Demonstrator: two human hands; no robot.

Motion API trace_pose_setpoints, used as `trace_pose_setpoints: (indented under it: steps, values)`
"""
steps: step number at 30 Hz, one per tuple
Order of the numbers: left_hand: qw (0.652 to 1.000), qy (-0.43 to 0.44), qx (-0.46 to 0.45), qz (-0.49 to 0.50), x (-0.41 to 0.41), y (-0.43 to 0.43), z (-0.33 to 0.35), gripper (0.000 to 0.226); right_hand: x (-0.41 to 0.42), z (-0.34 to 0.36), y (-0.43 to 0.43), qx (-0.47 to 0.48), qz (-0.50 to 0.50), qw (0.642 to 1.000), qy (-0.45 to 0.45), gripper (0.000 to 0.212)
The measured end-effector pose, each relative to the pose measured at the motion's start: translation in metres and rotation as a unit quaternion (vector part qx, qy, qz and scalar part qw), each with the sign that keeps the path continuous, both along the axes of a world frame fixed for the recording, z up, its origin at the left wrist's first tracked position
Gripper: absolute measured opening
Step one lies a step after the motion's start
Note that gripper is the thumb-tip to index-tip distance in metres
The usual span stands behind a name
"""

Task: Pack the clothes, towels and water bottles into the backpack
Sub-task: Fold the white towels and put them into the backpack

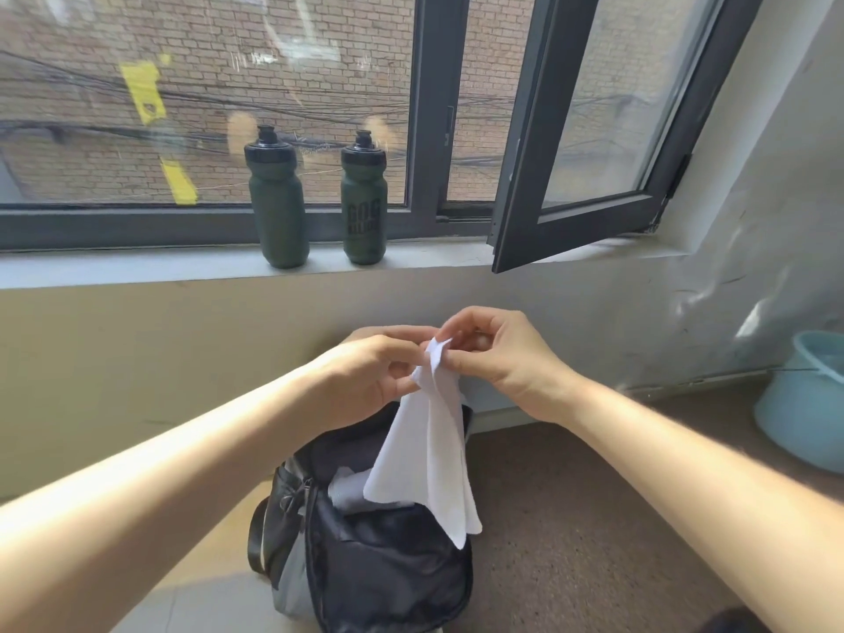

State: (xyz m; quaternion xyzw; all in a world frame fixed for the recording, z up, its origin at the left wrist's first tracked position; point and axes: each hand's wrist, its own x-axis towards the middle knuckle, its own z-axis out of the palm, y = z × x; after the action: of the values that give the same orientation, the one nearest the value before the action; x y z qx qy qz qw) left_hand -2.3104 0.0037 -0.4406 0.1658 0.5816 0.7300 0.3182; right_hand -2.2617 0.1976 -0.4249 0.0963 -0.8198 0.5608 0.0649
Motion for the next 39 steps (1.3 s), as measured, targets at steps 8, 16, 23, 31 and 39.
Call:
trace_pose_setpoints:
  steps: [8,16,23,31,39]
  values:
    - [0.994,0.008,-0.035,0.105,0.000,0.000,0.007,0.029,-0.001,0.009,0.008,0.103,0.025,0.994,0.034,0.013]
    - [0.990,-0.002,-0.006,0.142,0.008,0.004,0.010,0.037,-0.001,0.006,0.005,0.171,0.019,0.984,0.034,0.019]
    - [0.992,0.006,0.030,0.123,0.010,0.000,0.014,0.032,0.000,0.001,0.004,0.080,0.035,0.996,0.009,0.022]
    - [0.991,0.061,0.023,0.120,0.009,0.001,0.009,0.041,-0.003,0.003,0.009,0.095,0.039,0.995,-0.004,0.015]
    - [0.949,0.236,-0.206,0.041,0.006,-0.002,-0.012,0.024,-0.006,0.011,0.019,0.045,-0.028,0.996,0.071,0.013]
